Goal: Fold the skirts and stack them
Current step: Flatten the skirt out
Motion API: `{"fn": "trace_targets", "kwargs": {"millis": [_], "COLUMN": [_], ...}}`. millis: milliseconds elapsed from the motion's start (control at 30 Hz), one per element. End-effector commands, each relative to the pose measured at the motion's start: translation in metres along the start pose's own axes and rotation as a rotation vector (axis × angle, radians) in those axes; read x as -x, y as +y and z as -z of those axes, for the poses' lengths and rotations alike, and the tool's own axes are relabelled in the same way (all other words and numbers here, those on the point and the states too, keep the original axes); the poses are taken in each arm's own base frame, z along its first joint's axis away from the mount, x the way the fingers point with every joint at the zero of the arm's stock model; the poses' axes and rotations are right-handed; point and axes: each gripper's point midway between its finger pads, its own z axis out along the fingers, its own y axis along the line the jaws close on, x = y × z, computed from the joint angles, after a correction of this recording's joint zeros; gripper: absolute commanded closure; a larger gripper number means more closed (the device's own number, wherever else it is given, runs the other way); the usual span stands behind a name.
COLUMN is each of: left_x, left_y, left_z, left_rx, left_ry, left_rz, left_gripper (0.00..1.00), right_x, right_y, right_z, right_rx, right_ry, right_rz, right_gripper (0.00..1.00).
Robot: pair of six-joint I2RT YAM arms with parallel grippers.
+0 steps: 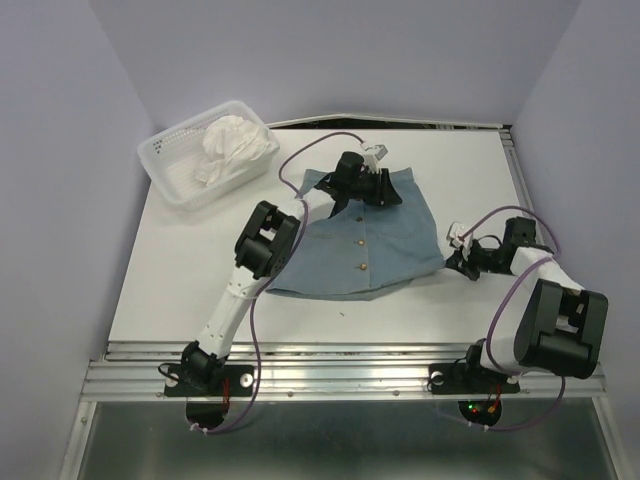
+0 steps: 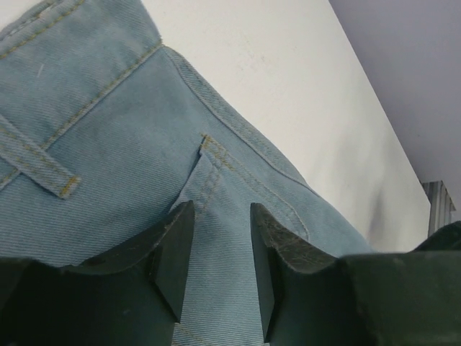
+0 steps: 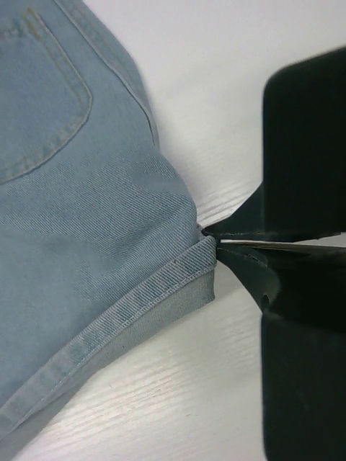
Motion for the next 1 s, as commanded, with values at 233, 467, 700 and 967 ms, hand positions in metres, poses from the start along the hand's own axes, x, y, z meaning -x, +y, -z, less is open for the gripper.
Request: {"fn": "trace_targets", "kwargs": {"millis": [233, 467, 700, 967], "left_x": [0.013, 0.012, 0.013, 0.020], "left_y": [0.040, 0.052, 0.069, 0.086], "left_z": [0.011, 0.013, 0.024, 0.040], "left_rx": [0.221, 0.272, 0.373, 0.447], "left_ry": [-0.046, -0.043, -0.045, -0.063], "left_rz": [0.018, 0.021, 0.040, 0.056], "left_gripper": [0.60, 0.64, 0.77, 0.85], "right_x": [0.072, 0.046, -0.011, -0.036], "right_y": [-0.023, 0.002, 0.037, -0.003], "right_z": [0.049, 0.071, 0.088, 0.103], "right_rx": [0.019, 0.082, 0.098, -0.212], "right_ry": [0.021, 0.233, 0.501, 0.638], "right_rz": [-0.076, -0.124, -0.218, -0.314], "right_gripper": [0.99, 0.99, 0.99, 0.99]}}
